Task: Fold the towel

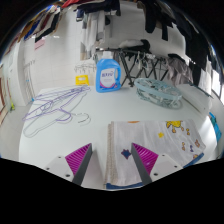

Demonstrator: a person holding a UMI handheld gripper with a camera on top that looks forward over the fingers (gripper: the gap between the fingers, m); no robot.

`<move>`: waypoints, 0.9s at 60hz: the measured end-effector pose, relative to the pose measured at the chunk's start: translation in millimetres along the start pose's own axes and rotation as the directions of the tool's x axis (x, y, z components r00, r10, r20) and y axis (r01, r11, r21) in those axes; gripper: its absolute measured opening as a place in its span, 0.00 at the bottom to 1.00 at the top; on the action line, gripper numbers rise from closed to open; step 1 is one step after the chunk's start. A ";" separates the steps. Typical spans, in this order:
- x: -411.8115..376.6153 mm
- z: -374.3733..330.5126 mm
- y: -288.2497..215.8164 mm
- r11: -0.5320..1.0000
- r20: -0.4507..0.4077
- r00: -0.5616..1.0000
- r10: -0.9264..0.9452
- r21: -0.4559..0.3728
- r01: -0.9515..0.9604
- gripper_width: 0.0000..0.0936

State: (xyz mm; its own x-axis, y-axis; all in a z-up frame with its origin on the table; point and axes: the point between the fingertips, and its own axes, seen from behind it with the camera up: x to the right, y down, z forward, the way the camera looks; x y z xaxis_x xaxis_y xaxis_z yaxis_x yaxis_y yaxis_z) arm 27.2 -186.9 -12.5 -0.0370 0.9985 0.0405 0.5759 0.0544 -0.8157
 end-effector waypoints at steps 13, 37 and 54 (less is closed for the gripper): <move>19.2 4.5 0.4 0.999 -0.085 0.996 -0.037 -0.018 0.036 0.03; 78.1 -46.1 -70.3 0.995 0.061 0.993 0.101 -0.004 -0.101 0.01; 263.6 -57.5 -91.4 0.985 -0.102 0.979 0.175 0.004 -0.175 0.01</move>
State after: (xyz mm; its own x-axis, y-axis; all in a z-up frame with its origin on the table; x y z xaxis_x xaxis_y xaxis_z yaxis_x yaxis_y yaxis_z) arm 11.8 71.7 106.0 0.1477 0.9881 -0.0441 0.5702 -0.1215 -0.8125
